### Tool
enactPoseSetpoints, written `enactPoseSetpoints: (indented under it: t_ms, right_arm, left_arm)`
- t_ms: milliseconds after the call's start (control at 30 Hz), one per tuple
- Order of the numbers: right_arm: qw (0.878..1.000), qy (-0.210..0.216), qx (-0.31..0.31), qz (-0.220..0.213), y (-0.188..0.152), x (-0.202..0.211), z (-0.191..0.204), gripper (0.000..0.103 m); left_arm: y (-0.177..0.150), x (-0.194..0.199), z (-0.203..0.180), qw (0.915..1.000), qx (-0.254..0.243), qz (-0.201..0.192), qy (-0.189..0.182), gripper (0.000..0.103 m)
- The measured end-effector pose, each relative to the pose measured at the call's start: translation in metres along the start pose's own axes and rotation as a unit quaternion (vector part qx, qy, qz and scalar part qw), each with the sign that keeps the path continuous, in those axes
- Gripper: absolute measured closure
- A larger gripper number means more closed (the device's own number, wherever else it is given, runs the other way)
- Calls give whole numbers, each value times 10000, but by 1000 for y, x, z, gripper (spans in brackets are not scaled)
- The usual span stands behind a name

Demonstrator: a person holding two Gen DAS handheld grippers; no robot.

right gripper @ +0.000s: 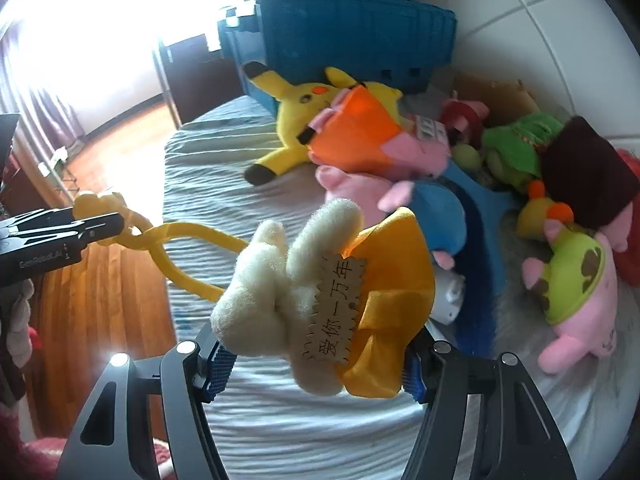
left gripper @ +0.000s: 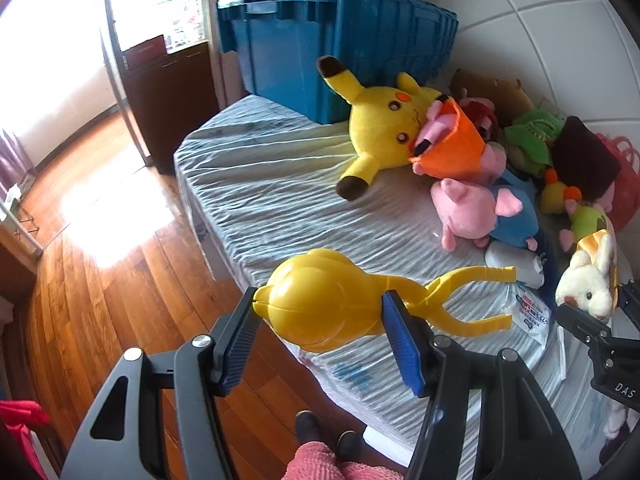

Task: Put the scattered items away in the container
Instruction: 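Carry the yellow toy and white plush toward the blue crate with both grippers, then lower both held toys into the blue crate and open both grippers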

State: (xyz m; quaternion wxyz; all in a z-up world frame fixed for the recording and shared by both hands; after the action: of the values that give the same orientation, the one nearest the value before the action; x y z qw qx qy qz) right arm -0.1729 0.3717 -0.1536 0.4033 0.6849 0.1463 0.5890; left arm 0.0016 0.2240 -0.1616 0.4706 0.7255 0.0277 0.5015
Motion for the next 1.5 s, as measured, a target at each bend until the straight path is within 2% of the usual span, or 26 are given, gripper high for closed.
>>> enactPoseSetpoints:
  t_ms: [267,433,967,1233,1500]
  right_arm:
    - [9995,184,203,-180,22,3,25,37]
    - [9987,324,298,-272,41,-10,56,37]
    - [9976,136,235,-644,115,-64,187,36]
    - [9964,-101,230,-805,146,-68,213,36]
    - [9935,-392,146,-1056,183,-68,191,36]
  left_arm:
    - [10,14,35,9993,252,-214,193,43]
    - [24,10,71,9988,250,-314,280,43]
    - [76,-9,193,9984,-137,-548,14,43]
    - [112,-15,207,9963,-319,-752,-269,43]
    - [164,-25,191,9908,-549,-1085,-585,43]
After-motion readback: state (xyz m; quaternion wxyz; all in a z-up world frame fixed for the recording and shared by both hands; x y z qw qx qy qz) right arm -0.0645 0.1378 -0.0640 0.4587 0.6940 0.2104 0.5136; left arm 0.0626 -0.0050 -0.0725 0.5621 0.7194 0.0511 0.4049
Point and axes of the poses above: each gripper's, at about its wrist camera, not at the fingertips, and x roughly against the way its jaws point, z to its left, y to its top, the point moved 3 cm from there along -x, roughly the way its jaws point, and after that the axes turned 10 degrees about -z, right-handed, at the moved point
